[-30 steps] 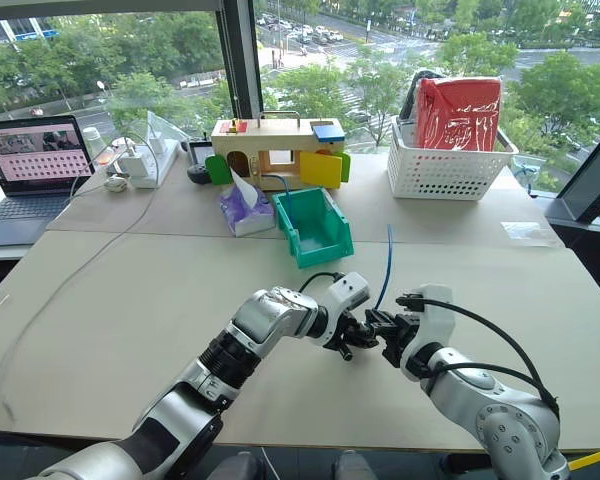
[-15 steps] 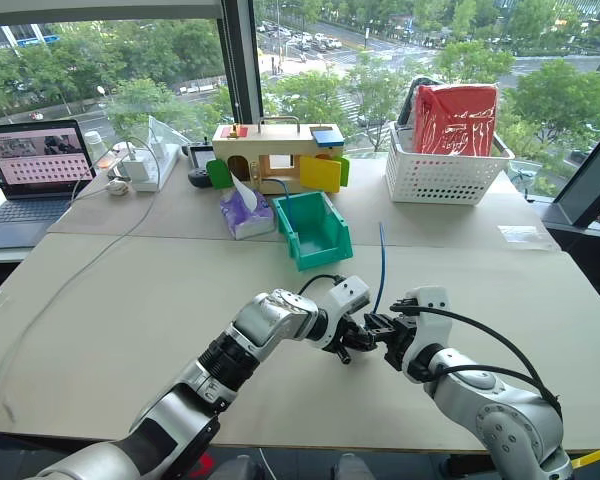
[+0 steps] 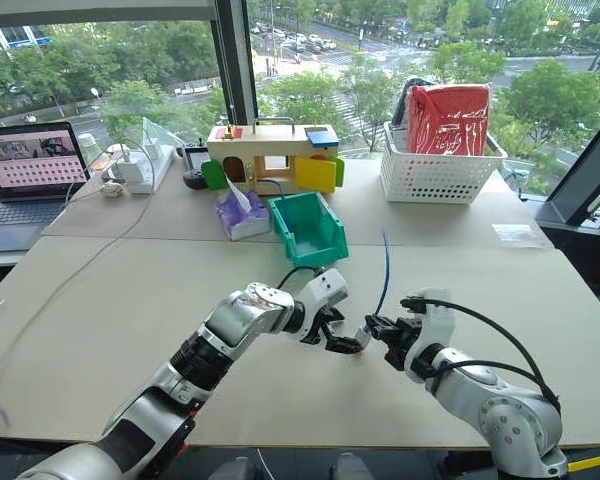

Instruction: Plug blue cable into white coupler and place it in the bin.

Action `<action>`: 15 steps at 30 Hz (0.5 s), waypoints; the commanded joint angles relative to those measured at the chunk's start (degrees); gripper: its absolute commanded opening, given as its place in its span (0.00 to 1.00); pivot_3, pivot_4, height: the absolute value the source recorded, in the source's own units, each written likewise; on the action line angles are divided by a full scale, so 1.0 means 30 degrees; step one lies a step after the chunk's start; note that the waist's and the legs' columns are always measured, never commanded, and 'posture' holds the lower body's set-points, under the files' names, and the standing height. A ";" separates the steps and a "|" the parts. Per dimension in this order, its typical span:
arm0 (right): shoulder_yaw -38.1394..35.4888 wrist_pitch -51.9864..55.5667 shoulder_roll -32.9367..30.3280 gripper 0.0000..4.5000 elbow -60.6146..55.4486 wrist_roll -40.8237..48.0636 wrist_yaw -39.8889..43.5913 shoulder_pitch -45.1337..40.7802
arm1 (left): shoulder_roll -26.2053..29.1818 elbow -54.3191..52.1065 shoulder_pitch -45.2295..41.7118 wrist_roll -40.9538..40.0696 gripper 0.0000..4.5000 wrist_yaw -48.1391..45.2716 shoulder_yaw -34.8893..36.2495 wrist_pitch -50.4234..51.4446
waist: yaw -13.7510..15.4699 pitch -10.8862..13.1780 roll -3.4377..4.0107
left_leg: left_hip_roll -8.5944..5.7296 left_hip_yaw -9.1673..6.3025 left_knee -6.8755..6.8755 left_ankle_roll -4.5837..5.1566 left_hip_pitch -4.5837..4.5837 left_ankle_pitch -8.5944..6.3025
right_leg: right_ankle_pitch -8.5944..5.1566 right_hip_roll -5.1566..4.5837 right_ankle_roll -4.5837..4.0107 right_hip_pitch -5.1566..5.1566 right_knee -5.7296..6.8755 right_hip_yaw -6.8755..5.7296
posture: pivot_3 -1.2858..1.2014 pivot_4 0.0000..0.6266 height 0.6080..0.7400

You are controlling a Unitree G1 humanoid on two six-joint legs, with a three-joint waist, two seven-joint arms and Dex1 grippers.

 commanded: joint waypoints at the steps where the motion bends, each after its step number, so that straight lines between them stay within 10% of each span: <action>1: -0.1643 0.0610 -0.0625 0.00 0.0827 0.1291 -0.0631 -0.2064 | 0.1378 -0.2186 0.0686 -0.0838 0.99 -0.1613 0.0101 -0.0773 | -0.0051 0.0036 0.0056 | -0.0002 -0.0001 0.0000 0.0000 -0.0005 0.0000 | 0.0001 -0.0003 0.0000 -0.0006 0.0002 0.0002 | 0.52 0.24 0.94; 9: -0.1884 -0.0137 0.0058 0.00 0.5236 0.1924 0.0419 -1.0339 | 0.3852 -0.5011 0.2845 -0.2056 0.99 -0.2188 0.2360 -0.2419 | -0.0255 0.0202 0.0152 | -0.0009 0.0008 -0.0003 0.0002 -0.0028 0.0001 | 0.0007 -0.0006 0.0009 -0.0030 -0.0005 0.0013 | 0.52 0.24 0.94; 15: 0.3100 -0.3949 0.1116 0.00 1.2863 -0.5561 0.6455 -1.6990 | 0.3165 -0.5717 0.3783 -0.1732 0.99 0.0612 0.4117 -0.3774 | -0.0202 0.0276 0.0231 | -0.0008 0.0030 0.0001 0.0004 -0.0039 0.0002 | 0.0037 -0.0003 0.0008 -0.0071 0.0006 0.0026 | 0.52 0.24 0.94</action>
